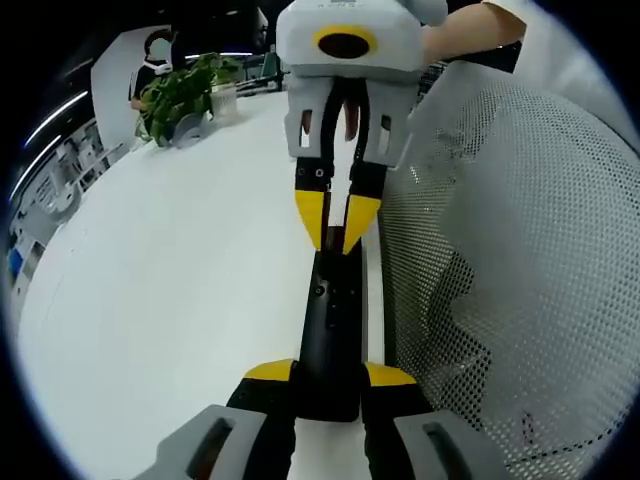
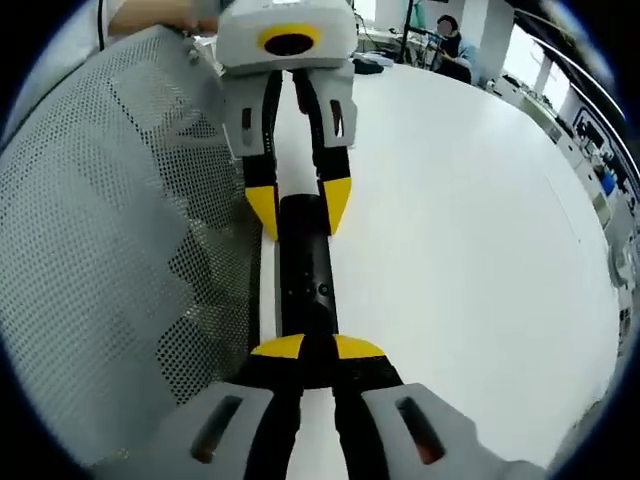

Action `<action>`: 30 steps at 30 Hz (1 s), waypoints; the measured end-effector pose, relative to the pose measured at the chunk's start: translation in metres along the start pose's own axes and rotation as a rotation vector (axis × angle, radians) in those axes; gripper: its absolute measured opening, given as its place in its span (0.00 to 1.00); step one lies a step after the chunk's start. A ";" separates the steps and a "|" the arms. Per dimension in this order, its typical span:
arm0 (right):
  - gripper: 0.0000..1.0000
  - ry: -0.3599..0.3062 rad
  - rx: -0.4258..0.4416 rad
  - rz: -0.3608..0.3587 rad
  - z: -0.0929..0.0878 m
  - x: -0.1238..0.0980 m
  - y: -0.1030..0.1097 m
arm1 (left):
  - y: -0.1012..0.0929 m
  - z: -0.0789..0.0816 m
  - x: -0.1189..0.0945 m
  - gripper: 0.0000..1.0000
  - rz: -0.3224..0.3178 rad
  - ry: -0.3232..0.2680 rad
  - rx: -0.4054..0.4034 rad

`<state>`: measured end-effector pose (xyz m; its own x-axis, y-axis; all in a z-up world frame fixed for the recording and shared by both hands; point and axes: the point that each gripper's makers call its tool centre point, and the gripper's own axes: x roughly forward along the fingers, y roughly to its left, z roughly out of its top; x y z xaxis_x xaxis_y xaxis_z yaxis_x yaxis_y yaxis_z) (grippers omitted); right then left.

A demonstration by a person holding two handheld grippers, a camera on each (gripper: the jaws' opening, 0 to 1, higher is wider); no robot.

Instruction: Press the specified remote control buttons in sequence, fully releasing each button before pressing the next.

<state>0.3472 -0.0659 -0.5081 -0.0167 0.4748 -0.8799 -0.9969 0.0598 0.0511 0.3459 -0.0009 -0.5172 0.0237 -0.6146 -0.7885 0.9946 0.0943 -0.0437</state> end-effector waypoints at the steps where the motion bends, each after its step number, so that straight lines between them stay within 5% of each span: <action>1: 0.09 -0.003 0.007 -0.003 0.001 0.000 -0.001 | 0.000 0.000 0.000 0.24 0.000 -0.001 0.000; 8: 0.10 0.017 0.020 0.011 0.001 0.002 -0.001 | 0.000 0.000 0.000 0.24 -0.003 -0.005 0.000; 15: 0.10 0.120 -0.111 -0.009 0.002 0.004 0.002 | 0.000 -0.001 0.000 0.24 -0.004 0.017 0.019; 22: 0.10 0.147 -0.081 -0.010 0.002 0.004 0.001 | 0.000 -0.001 0.000 0.24 -0.004 0.023 0.023; 30: 0.09 0.018 0.034 -0.010 0.002 0.002 -0.001 | 0.000 0.000 0.000 0.24 -0.004 0.018 0.018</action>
<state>0.3485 -0.0634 -0.5092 -0.0082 0.4579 -0.8890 -0.9938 0.0948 0.0581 0.3459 -0.0006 -0.5174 0.0184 -0.6011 -0.7990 0.9963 0.0781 -0.0358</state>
